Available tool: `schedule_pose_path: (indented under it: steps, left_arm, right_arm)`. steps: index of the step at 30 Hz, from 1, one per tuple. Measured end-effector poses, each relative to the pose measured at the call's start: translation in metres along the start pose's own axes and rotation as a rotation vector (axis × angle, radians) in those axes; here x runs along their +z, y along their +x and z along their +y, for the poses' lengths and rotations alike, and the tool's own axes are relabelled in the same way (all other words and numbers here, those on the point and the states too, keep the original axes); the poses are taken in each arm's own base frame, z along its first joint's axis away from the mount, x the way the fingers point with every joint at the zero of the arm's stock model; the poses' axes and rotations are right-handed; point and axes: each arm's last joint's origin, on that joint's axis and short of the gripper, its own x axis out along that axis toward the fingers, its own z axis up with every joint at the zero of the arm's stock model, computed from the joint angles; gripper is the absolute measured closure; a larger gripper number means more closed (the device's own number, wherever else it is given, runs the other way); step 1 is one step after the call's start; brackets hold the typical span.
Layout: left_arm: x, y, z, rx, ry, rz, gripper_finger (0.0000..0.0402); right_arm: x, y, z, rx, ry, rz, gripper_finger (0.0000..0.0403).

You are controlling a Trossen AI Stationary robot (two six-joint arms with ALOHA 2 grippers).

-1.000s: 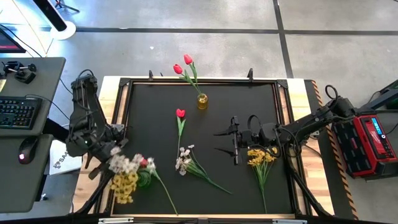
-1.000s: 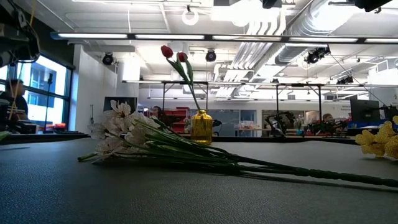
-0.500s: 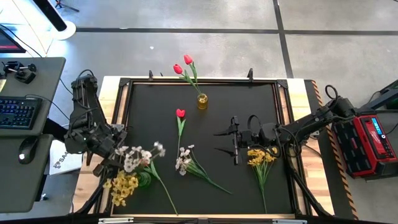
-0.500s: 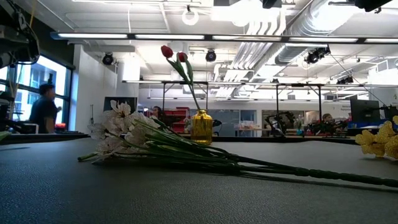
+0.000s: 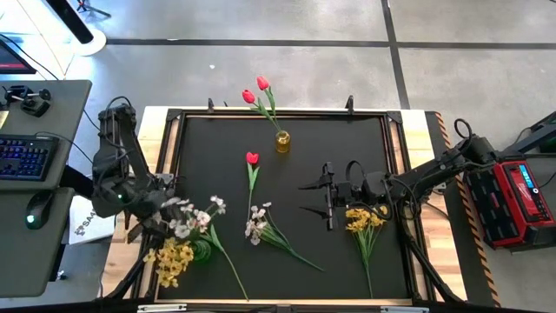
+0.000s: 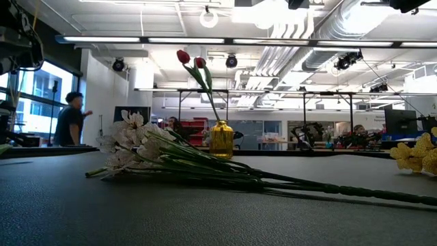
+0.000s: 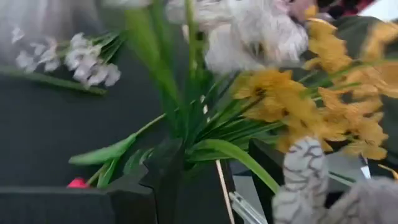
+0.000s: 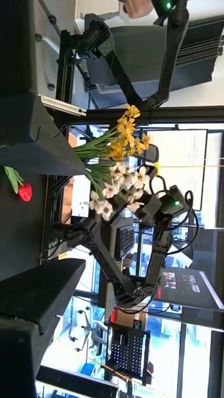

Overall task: Sort flowers into vase by color
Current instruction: Put the white flowers into the green vase, then put the red flower into the yellow vase

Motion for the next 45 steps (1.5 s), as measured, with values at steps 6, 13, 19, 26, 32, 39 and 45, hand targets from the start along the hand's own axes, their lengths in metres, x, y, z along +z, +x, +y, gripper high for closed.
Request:
schedule_pose_path:
  steps: [6, 13, 19, 26, 32, 39, 45]
  left_arm:
    - [0.011, -0.014, -0.002, 0.007, -0.037, 0.013, 0.0234]
    - [0.029, -0.035, -0.006, 0.008, -0.003, -0.022, 0.0234]
    - [0.047, -0.049, -0.011, 0.026, 0.129, -0.165, 0.0234]
    - [0.070, -0.062, -0.014, 0.445, 0.389, -0.593, 0.0234]
    - [0.075, -0.064, -0.013, 0.730, 0.345, -0.751, 0.0234]
    - [0.066, -0.034, -0.009, 0.880, 0.354, -0.759, 0.0234]
    - [0.068, -0.012, -0.002, 0.923, 0.268, -0.753, 0.0234]
  right_arm:
    - [0.000, 0.000, 0.000, 0.000, 0.000, 0.000, 0.0187]
    - [0.000, 0.000, 0.000, 0.000, -0.001, 0.000, 0.0187]
    - [0.000, 0.000, 0.000, 0.000, -0.002, 0.000, 0.0187]
    - [0.000, 0.000, 0.000, 0.000, -0.002, 0.000, 0.0187]
    - [0.000, 0.000, 0.000, 0.000, -0.003, 0.003, 0.0187]
    - [0.000, 0.000, -0.001, -0.004, -0.004, 0.003, 0.0187]
    - [-0.001, 0.001, -0.007, -0.026, -0.005, 0.003, 0.0187]
